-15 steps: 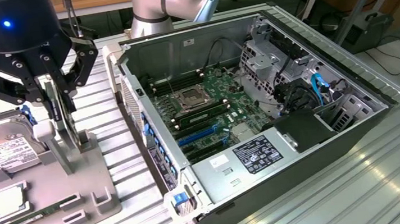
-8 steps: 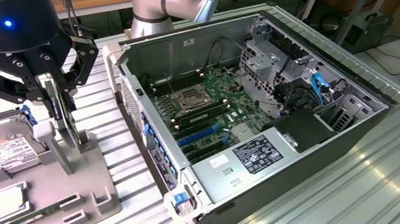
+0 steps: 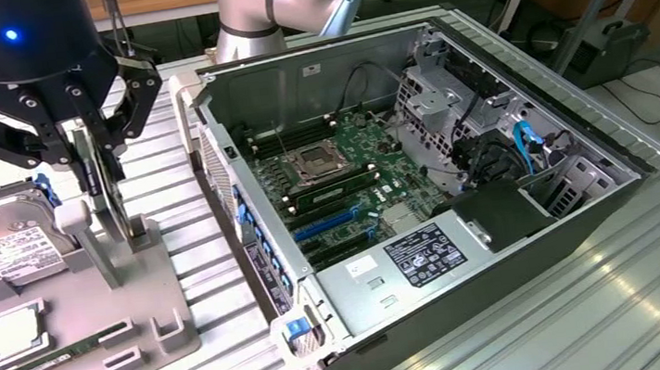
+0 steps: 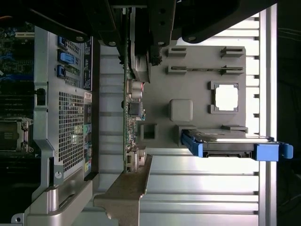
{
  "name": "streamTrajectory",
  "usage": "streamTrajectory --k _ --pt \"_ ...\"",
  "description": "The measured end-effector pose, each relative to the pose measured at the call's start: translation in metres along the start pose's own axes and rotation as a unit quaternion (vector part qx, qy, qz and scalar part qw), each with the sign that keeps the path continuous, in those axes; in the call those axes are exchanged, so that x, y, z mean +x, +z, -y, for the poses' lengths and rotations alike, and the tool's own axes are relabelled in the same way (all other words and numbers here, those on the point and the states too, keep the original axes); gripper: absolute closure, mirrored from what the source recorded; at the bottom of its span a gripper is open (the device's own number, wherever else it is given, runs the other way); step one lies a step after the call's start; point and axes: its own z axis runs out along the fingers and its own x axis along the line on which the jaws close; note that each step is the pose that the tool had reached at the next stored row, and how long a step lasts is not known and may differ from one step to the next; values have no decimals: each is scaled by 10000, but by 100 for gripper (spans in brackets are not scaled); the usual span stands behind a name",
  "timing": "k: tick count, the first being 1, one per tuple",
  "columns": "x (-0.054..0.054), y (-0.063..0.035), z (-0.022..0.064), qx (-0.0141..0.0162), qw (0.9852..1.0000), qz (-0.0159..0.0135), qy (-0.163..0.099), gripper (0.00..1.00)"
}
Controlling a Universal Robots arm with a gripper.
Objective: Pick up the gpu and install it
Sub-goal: 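Pick up the gpu and move the gpu toward the slot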
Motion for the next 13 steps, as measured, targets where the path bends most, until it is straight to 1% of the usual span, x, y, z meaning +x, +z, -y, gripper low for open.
streamTrajectory --k 7,13 --pt "-1 -22 -2 -6 10000 0 0 73" --pt "-2 -82 -6 -6 10000 0 0 73"
